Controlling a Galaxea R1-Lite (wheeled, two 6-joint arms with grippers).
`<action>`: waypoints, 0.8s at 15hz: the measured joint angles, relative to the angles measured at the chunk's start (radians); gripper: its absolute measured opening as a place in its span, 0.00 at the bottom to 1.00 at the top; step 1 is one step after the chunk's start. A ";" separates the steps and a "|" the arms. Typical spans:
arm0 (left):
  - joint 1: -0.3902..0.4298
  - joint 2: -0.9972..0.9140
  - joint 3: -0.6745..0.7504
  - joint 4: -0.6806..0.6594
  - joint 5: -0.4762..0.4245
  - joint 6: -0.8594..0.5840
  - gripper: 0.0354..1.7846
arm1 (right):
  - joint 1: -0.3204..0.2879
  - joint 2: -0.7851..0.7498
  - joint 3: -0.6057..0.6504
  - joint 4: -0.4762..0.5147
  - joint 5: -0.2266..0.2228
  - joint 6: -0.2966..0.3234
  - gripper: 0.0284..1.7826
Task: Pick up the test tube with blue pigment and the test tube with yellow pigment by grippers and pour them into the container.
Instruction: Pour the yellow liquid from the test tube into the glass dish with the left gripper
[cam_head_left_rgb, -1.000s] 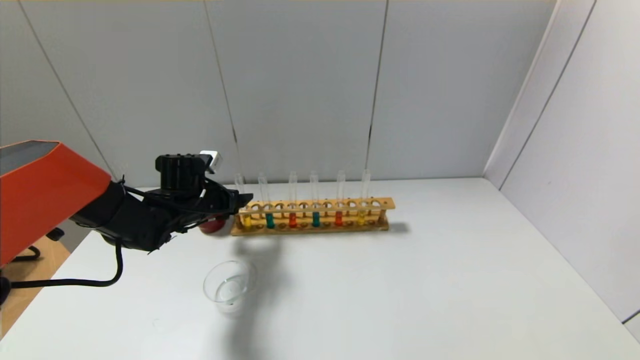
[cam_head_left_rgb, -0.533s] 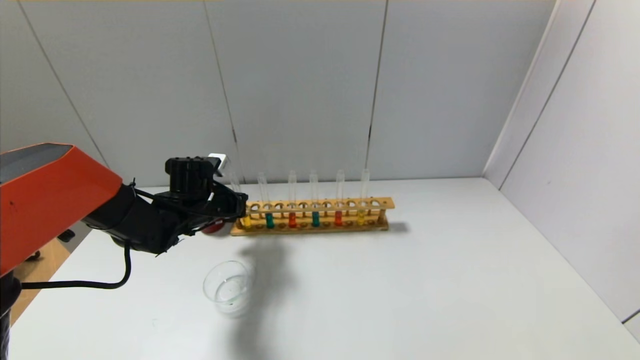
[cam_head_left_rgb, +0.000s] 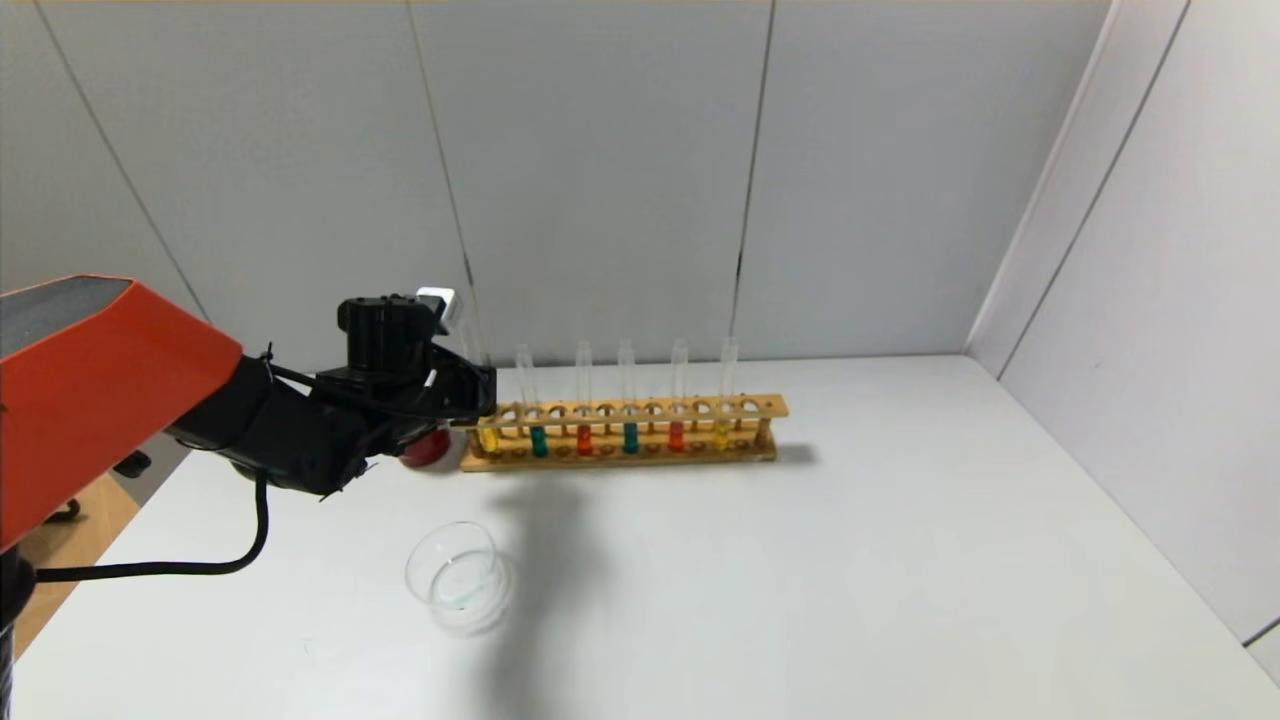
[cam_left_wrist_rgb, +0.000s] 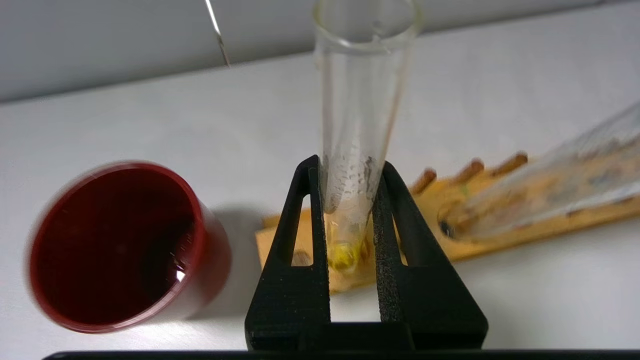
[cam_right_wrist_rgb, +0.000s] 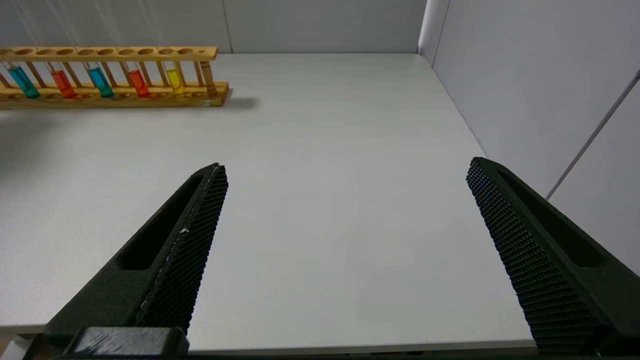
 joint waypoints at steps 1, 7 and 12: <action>0.000 -0.017 -0.012 0.012 0.016 0.014 0.15 | 0.000 0.000 0.000 0.000 0.000 0.000 0.98; -0.009 -0.227 -0.066 0.268 0.033 0.049 0.15 | 0.000 0.000 0.000 0.000 0.000 0.000 0.98; -0.024 -0.440 -0.062 0.418 0.030 0.052 0.15 | 0.000 0.000 0.000 0.000 0.000 0.000 0.98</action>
